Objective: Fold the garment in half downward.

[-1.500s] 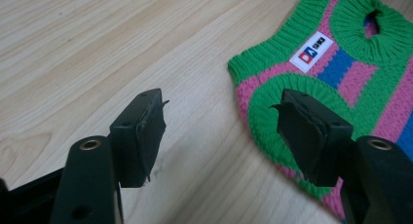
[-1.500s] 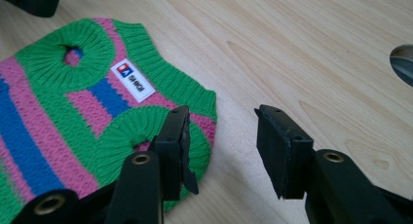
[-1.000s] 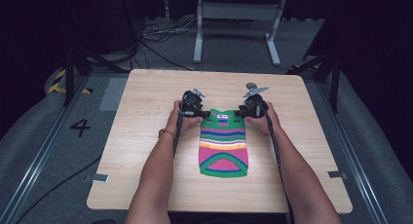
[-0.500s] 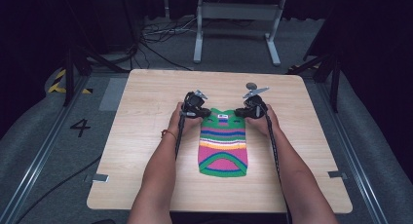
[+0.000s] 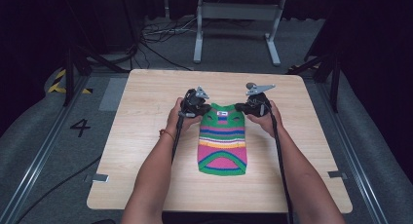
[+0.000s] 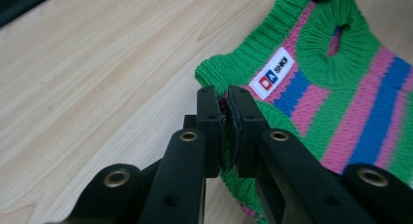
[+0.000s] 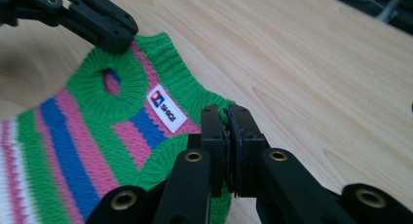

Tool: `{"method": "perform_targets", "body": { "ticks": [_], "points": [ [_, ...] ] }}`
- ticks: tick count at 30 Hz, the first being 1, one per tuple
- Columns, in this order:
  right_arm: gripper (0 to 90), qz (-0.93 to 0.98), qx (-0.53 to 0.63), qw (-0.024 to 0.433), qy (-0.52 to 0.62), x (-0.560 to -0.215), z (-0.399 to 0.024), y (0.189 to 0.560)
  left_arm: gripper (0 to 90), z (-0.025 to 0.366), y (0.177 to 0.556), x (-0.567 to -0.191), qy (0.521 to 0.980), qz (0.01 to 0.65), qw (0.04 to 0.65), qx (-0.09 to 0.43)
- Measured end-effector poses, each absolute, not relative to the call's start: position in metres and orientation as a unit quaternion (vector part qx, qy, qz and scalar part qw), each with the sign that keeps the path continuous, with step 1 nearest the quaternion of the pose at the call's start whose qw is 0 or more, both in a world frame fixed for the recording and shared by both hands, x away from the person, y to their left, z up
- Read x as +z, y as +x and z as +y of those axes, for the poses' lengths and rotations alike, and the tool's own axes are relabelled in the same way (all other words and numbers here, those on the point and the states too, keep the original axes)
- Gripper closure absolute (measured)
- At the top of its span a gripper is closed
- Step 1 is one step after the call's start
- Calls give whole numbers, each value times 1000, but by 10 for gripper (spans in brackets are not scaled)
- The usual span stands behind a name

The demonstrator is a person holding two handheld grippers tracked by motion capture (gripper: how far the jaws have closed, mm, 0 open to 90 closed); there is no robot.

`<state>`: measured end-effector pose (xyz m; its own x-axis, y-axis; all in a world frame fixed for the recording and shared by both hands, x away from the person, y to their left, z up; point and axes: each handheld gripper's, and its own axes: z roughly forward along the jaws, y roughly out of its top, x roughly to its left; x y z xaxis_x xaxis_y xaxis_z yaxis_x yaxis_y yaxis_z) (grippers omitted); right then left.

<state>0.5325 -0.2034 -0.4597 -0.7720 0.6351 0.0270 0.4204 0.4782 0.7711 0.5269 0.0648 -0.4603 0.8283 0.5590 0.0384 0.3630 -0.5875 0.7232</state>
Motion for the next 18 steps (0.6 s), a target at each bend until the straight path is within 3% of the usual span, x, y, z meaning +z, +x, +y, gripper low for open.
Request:
{"method": "perform_targets", "body": {
  "ticks": [18],
  "points": [
    [865,855,457,131,210,-426,-208,463,844,83,465,-430,899,155,375,164]
  ]
}}
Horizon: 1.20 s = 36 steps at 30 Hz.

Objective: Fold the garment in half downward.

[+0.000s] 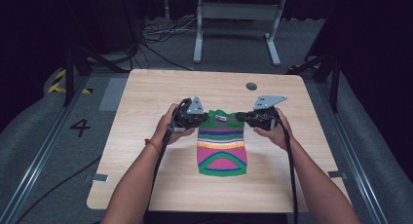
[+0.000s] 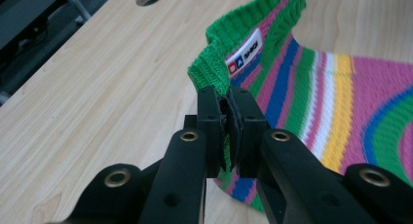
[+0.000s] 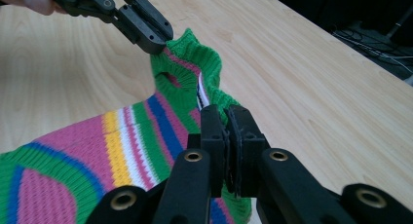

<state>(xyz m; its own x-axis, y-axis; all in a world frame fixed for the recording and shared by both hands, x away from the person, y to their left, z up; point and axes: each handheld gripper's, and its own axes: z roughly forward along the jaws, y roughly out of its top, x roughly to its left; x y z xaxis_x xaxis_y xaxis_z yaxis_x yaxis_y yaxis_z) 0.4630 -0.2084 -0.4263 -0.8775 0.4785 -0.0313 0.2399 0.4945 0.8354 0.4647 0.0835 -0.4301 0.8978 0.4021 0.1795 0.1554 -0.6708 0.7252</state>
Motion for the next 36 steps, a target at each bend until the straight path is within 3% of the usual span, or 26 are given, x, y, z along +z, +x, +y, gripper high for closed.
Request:
{"method": "perform_targets", "body": {
  "ticks": [27,36],
  "points": [
    [862,884,440,94,129,-449,-216,373,854,89,380,-451,919,83,357,147],
    [857,900,414,77,114,-463,-210,351,851,84,357,-468,938,57,318,127]
  ]
}}
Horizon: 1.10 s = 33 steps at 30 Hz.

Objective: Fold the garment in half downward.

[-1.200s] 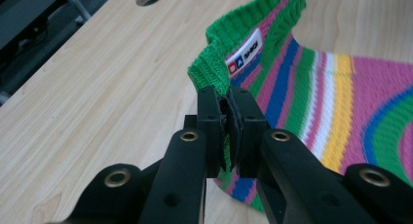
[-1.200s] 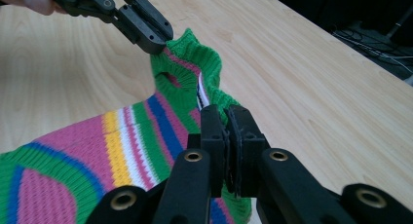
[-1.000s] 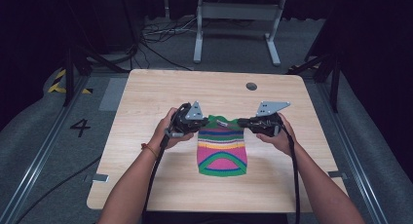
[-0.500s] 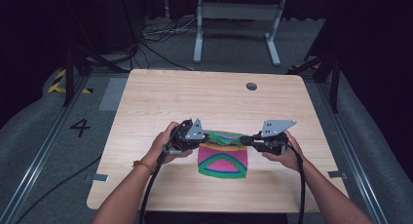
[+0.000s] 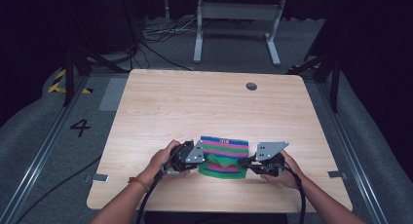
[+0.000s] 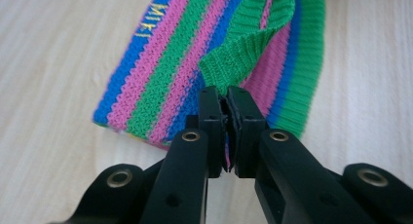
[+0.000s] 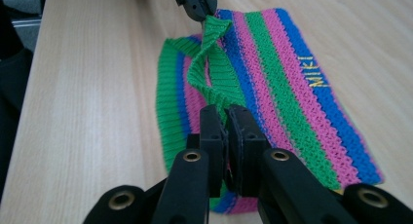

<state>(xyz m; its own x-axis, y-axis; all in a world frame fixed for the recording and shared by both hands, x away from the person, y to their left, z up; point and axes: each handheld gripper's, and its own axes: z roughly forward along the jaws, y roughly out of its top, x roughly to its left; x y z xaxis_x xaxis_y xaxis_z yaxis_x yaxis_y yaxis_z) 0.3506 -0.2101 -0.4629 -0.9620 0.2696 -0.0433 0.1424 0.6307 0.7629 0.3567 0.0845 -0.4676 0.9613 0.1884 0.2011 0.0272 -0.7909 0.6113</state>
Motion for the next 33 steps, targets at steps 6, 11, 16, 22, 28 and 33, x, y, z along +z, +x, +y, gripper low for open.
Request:
{"method": "perform_targets", "body": {
  "ticks": [6,11,16,22,28,33],
  "points": [
    [840,906,402,62,113,-474,-210,337,823,87,345,-478,943,59,308,116],
    [823,907,399,58,122,-478,-215,331,745,95,335,-476,941,71,312,110],
    [812,903,405,69,128,-475,-217,330,698,103,334,-467,928,91,341,118],
    [830,903,400,79,133,-473,-205,331,801,89,340,-467,927,81,351,103],
    [839,913,373,76,147,-488,-201,332,811,78,343,-486,936,81,331,85],
    [842,909,378,76,156,-492,-205,337,823,81,350,-493,925,95,360,77]
  ]
}}
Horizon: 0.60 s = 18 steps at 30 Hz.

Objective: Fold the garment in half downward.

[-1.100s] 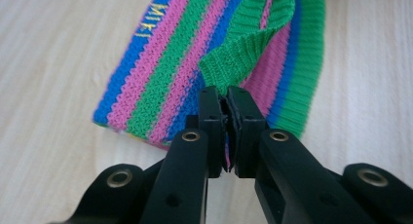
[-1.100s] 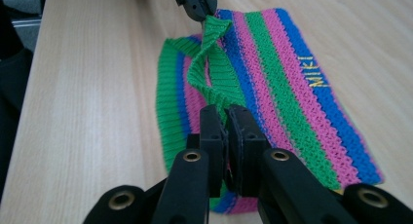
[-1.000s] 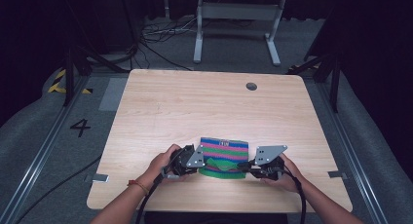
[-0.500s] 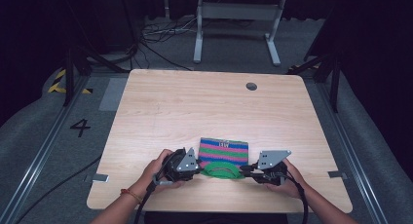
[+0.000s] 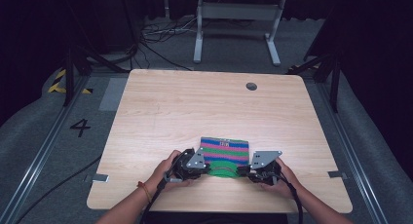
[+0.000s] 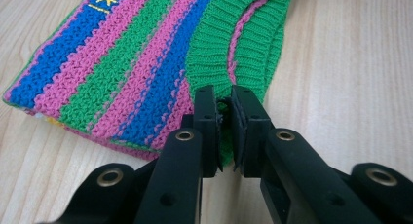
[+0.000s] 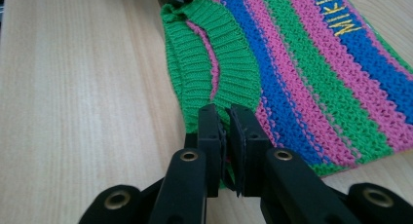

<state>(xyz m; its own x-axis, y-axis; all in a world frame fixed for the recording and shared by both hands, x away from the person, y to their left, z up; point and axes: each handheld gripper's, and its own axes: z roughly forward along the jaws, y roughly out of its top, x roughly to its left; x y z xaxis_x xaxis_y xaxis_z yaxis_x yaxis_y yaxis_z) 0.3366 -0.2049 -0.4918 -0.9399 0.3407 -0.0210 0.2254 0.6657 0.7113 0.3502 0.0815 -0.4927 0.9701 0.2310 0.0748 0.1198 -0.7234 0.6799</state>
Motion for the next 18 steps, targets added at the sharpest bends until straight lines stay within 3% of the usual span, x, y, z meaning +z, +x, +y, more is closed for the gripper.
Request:
{"method": "perform_targets", "body": {
  "ticks": [15,18],
  "points": [
    [829,906,373,98,177,-492,-209,361,828,79,371,-491,923,119,363,57],
    [789,907,373,101,170,-490,-210,360,783,80,367,-486,926,113,355,65]
  ]
}}
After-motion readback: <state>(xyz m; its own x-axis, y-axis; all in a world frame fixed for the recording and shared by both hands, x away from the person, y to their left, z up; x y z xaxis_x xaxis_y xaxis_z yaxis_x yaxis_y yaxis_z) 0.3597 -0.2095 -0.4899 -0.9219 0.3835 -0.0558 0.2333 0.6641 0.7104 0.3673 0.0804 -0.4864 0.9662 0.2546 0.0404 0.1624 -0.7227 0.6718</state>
